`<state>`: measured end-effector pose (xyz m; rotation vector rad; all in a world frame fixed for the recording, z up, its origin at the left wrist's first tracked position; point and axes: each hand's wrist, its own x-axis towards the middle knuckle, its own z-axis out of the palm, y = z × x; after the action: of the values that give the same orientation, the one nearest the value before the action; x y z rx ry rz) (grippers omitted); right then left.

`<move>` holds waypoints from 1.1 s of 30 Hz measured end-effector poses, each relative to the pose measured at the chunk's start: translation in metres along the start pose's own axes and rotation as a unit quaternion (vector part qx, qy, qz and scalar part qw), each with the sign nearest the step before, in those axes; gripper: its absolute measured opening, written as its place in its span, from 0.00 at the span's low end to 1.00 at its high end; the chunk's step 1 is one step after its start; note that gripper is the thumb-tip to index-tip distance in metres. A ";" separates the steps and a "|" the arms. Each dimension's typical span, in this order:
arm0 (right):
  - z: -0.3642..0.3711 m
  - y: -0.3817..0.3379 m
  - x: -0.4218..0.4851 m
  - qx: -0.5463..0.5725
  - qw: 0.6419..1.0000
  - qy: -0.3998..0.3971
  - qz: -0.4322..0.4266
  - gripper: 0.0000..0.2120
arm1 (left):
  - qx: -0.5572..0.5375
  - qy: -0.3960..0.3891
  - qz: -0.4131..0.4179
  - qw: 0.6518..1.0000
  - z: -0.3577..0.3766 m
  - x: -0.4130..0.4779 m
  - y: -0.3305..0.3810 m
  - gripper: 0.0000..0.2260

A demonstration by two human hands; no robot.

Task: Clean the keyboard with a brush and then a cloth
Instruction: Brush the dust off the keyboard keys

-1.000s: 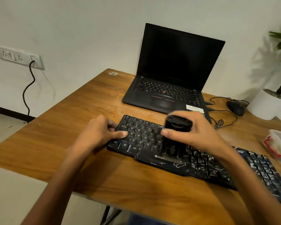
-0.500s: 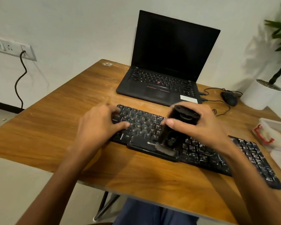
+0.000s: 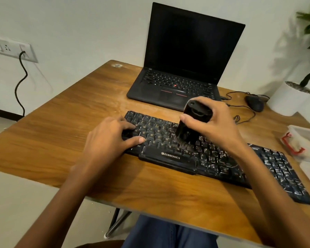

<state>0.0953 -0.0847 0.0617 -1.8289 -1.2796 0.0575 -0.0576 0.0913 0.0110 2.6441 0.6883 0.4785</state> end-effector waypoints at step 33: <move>-0.013 0.000 -0.021 0.011 0.996 -0.084 0.035 0.13 | -0.060 0.025 0.058 0.996 0.016 -0.003 0.009 0.21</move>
<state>0.0920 -0.1091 0.0610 -1.8803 -1.3244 0.2677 -0.0502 0.0776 0.0001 2.5748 0.5058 0.6012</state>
